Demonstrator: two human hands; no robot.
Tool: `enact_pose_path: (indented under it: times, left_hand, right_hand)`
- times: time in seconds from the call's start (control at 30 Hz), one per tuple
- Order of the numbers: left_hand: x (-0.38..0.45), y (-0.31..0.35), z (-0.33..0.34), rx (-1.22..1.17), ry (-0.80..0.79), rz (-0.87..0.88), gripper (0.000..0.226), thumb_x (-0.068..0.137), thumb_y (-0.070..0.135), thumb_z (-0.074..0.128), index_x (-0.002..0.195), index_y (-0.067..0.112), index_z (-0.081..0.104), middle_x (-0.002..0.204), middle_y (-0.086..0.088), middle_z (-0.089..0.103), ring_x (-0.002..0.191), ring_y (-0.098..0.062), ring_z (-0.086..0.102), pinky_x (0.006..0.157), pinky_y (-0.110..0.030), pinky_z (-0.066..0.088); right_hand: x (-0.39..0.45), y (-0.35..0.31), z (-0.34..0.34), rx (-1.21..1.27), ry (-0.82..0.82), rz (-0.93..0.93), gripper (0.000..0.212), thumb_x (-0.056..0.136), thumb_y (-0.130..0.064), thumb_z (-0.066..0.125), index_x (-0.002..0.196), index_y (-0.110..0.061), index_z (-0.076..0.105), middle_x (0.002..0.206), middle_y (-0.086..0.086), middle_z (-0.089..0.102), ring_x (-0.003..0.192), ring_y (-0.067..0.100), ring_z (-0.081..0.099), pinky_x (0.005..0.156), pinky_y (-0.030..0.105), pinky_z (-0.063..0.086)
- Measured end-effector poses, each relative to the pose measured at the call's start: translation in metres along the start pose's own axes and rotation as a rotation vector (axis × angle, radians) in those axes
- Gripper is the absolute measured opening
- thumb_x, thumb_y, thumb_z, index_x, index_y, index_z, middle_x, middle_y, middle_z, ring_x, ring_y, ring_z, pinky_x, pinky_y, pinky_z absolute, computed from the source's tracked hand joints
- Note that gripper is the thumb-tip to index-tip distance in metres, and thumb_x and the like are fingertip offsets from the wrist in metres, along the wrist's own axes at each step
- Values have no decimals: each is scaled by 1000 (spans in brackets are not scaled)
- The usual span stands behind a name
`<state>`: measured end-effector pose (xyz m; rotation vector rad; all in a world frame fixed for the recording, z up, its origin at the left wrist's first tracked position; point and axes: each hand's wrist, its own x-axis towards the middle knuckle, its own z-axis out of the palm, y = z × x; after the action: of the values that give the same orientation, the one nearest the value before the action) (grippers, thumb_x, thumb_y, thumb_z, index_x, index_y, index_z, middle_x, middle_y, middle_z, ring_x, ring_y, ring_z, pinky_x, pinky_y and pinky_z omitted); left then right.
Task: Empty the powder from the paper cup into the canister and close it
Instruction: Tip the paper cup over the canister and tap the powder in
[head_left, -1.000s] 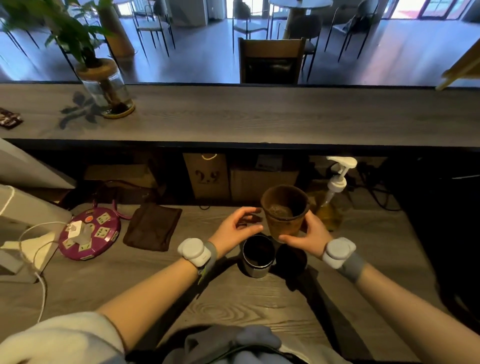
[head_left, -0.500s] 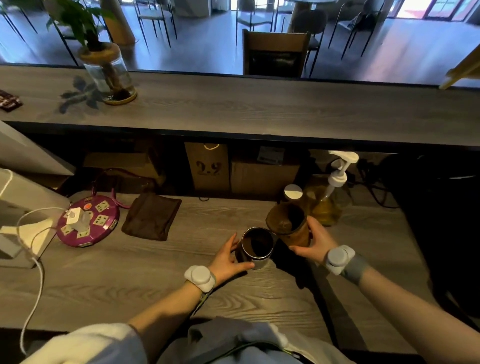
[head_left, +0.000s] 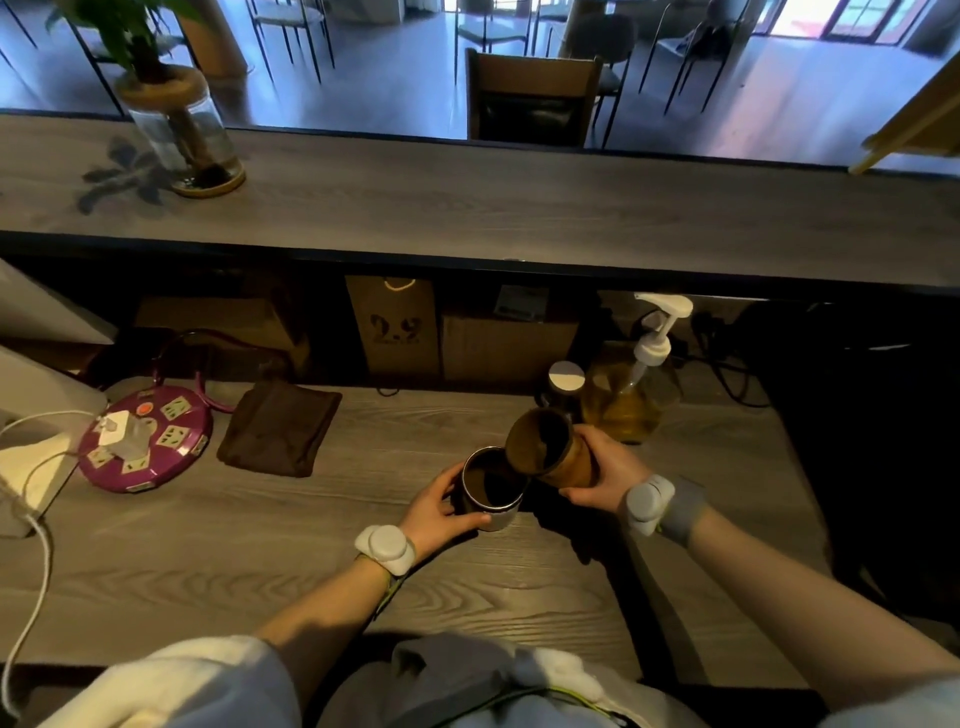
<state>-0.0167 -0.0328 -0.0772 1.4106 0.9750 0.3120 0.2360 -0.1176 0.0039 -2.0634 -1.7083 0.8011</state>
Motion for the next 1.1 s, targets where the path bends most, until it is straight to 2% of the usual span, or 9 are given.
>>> enact_pose_path:
  times: [0.07, 0.17, 0.27, 0.5, 0.63, 0.7, 0.83, 1.0, 1.1]
  left_hand:
    - [-1, 0, 1, 1, 8, 13, 74, 73, 12, 77, 134, 31, 39, 130, 9, 48, 129, -9, 39, 98, -25, 42]
    - [-2, 0, 2, -2, 5, 23, 74, 74, 11, 75, 135, 31, 38, 128, 11, 48, 127, -7, 39, 97, -23, 42]
    - [-3, 1, 3, 14, 13, 27, 71, 74, 12, 76, 131, 35, 39, 126, 14, 48, 125, -5, 40, 94, -20, 41]
    - [-5, 5, 2, 32, 9, 24, 70, 75, 15, 75, 133, 34, 40, 128, 13, 49, 126, -6, 42, 88, -13, 42]
    - [-4, 4, 0, 55, 11, 17, 70, 74, 17, 76, 132, 34, 41, 129, 12, 50, 128, -8, 42, 100, -26, 42]
    - [-3, 4, 0, 66, 9, 11, 68, 74, 17, 76, 130, 37, 41, 126, 16, 50, 128, -7, 41, 103, -29, 41]
    - [-4, 4, 0, 93, 22, 2, 67, 74, 17, 76, 125, 42, 40, 118, 26, 49, 125, -4, 42, 100, -25, 42]
    - [-4, 4, 0, 112, 24, 0, 68, 74, 20, 76, 127, 41, 39, 122, 22, 48, 125, -4, 41, 101, -26, 40]
    - [-4, 6, 1, 112, 24, 5, 69, 74, 19, 76, 129, 38, 39, 124, 20, 47, 125, -4, 41, 99, -24, 40]
  right_hand:
    - [3, 1, -3, -26, -26, -36, 82, 67, -33, 80, 136, -17, 39, 131, 4, 54, 119, 18, 52, 93, 22, 38]
    - [5, 3, -5, -42, -64, -68, 84, 67, -38, 80, 137, -19, 38, 133, 3, 53, 118, 12, 50, 93, 22, 38]
    - [6, 6, -4, -34, -86, -85, 84, 67, -41, 80, 137, -20, 38, 135, 3, 51, 121, 17, 51, 96, 24, 40]
    - [6, 12, 1, -16, -60, -144, 83, 71, -39, 77, 140, -16, 36, 139, 6, 47, 126, 19, 46, 98, 23, 36]
    - [6, 16, -1, -18, -75, -194, 83, 73, -42, 74, 141, -17, 34, 137, 6, 47, 122, 14, 45, 101, 29, 39]
    - [5, 17, -3, -24, -92, -217, 82, 75, -45, 71, 142, -18, 32, 137, 6, 47, 121, 14, 45, 99, 27, 39]
    - [4, 17, -7, -39, -101, -232, 86, 72, -63, 55, 143, -22, 30, 136, 4, 46, 120, 16, 48, 97, 28, 43]
    - [3, 17, -13, -55, -90, -283, 79, 78, -52, 60, 143, -20, 29, 135, 5, 46, 116, 11, 45, 93, 22, 40]
    - [3, 16, -17, -65, -101, -296, 82, 75, -61, 56, 142, -21, 30, 134, 4, 47, 113, 8, 45, 91, 20, 41]
